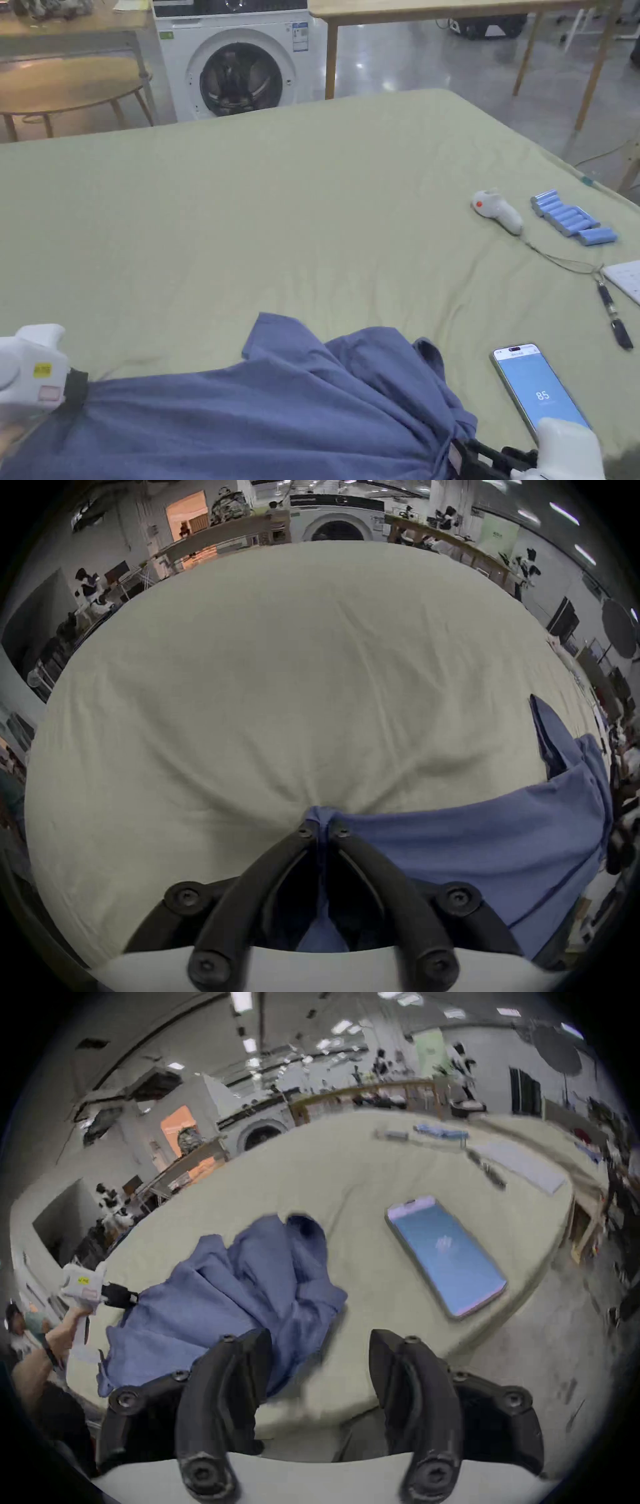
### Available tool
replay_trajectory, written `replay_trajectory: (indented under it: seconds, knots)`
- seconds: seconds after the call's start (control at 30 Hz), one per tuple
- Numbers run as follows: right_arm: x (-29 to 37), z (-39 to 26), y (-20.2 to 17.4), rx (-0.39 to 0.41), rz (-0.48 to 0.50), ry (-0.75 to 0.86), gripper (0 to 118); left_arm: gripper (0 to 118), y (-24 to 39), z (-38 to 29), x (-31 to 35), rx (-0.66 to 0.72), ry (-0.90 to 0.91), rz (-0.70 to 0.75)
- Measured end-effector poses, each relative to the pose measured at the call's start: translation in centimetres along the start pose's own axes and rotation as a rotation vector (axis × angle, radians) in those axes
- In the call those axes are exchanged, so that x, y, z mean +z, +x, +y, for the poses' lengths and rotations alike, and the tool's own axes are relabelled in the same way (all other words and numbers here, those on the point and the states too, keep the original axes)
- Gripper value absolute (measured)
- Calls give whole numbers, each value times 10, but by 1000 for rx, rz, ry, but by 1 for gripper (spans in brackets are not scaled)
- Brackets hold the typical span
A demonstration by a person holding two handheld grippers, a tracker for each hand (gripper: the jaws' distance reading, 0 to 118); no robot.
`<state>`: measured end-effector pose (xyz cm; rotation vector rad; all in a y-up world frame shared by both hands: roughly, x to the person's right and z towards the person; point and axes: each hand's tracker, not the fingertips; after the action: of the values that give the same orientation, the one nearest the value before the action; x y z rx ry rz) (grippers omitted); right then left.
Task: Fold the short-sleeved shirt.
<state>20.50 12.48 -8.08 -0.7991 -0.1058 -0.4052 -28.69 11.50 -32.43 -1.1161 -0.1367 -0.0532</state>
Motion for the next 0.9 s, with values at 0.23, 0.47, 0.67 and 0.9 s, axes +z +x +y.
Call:
replay_trajectory:
  seconds: [0.23,0.47,0.67,0.9]
  knots:
    - [-25,-4,10,-94,89,-45,9,0,-5,-11,9,47,50,-45]
    - [26,23,-13,25,179,88,5,0,-28,-46,137,143,496,-186]
    - [70,87,-57,162,323,254,4,0,-55,-67,285,115,786,-139]
    - [99,183,-107,319,354,432,4,0,-97,-66,381,188,982,-66]
